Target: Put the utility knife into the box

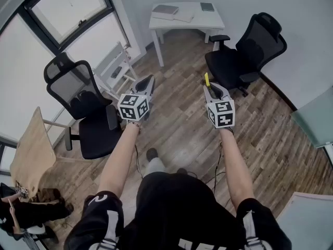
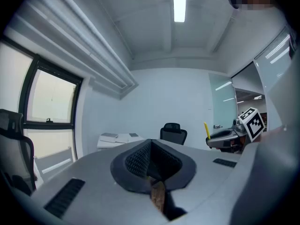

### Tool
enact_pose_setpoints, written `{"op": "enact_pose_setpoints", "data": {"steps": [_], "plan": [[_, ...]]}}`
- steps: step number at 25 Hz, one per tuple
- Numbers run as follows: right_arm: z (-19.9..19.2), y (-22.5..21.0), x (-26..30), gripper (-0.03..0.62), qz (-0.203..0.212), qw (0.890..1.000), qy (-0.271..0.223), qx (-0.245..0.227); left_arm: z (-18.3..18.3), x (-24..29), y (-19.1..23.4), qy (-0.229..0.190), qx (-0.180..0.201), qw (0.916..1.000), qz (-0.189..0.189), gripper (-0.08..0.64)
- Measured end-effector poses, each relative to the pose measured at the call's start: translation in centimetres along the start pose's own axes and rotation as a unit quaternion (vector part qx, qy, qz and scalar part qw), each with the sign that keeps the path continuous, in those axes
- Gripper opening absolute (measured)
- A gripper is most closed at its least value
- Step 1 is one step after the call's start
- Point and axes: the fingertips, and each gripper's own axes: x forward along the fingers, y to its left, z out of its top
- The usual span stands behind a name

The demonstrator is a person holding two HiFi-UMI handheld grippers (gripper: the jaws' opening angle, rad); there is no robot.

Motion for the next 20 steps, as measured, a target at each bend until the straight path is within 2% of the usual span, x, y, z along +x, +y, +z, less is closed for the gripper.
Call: {"op": "enact_pose_setpoints", "data": {"steps": [6, 10, 20], "plan": [[-0.3, -0.9, 2.1, 0.072, -0.007, 1.0, 0.009, 0.004, -0.3, 2.1, 1.6, 0.003, -0.005, 0.9999, -0.01, 0.025], [-0.2, -2.4, 5.2, 0.072, -0.015, 1.0, 0.014, 0.005, -0.1, 5.4, 3.5, -0.001, -0.008, 0.9997, -0.021, 0.025], [3.7, -7.4, 16.5, 0.073, -0.031, 0.999, 0.026, -0.001, 1.6, 15.6, 11.9, -0.008, -0.025, 0.9988, -0.04, 0.025]]}}
